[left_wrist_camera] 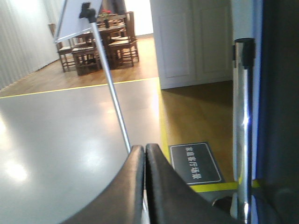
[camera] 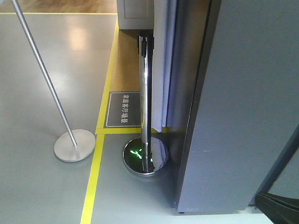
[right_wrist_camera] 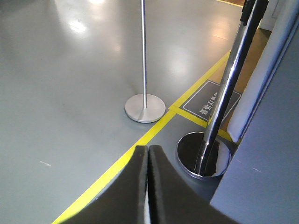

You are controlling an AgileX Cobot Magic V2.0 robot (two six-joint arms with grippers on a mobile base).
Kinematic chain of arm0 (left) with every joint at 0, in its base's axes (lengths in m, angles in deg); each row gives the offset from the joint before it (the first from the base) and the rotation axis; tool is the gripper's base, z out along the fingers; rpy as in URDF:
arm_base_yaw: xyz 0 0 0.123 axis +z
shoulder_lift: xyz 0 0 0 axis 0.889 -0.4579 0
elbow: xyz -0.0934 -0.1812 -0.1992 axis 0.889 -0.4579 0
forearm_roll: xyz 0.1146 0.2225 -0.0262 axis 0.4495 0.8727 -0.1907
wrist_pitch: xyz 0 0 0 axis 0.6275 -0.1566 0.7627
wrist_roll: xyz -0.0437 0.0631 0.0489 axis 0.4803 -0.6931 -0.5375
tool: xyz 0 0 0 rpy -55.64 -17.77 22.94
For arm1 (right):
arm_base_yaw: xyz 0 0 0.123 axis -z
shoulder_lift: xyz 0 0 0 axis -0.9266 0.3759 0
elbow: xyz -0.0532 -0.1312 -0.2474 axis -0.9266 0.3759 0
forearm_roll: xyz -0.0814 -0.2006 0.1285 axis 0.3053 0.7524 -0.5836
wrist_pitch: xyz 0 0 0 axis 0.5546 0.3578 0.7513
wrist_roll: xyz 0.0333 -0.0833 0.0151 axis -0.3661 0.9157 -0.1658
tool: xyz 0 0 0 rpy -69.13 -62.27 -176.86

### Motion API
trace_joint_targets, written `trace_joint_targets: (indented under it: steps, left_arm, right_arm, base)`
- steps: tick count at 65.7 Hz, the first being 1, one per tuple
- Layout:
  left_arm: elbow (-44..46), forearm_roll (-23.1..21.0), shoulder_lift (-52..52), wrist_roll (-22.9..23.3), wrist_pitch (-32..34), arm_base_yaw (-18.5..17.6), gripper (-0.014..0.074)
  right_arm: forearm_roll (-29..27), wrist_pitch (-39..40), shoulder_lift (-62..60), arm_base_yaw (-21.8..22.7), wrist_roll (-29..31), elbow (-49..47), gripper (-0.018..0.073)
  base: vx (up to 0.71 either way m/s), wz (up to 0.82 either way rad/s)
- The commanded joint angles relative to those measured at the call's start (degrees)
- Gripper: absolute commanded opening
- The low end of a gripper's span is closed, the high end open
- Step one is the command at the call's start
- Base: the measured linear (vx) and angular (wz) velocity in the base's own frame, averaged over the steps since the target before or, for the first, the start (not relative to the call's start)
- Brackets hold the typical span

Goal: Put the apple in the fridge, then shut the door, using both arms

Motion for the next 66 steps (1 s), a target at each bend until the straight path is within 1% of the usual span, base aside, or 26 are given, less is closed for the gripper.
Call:
trace_joint_targets:
  steps: [1,52,60,66]
  left_arm:
    - [-0.91,-0.21,0.97,0.07,3.88,0.27,-0.0008]
    - [-0.84,-0.21,0.97,0.07,3.88,0.27,-0.0008]
    - [-0.84,-0.21,0.97,0.07,3.88,0.27,-0.0008]
    - [-0.84,-0.21,0.97,0.07,3.88,0.27,-0.0008]
  right_arm:
    - [-0.11,3.99,0.34,0.09,0.01,-1.5,-0.0006]
    - [-0.11,4.06,0.34,0.09,0.01,-1.5,-0.0006]
    - [2.06,4.65,0.18,0.09,3.48,-0.51,-0.0006]
    - [1.92,7.1,0.18,0.11,3.92,3.0,-0.0006]
  base:
    - [0.0,0.0]
    - [0.0,0.0]
    - [0.0,0.0]
    - [0.0,0.0]
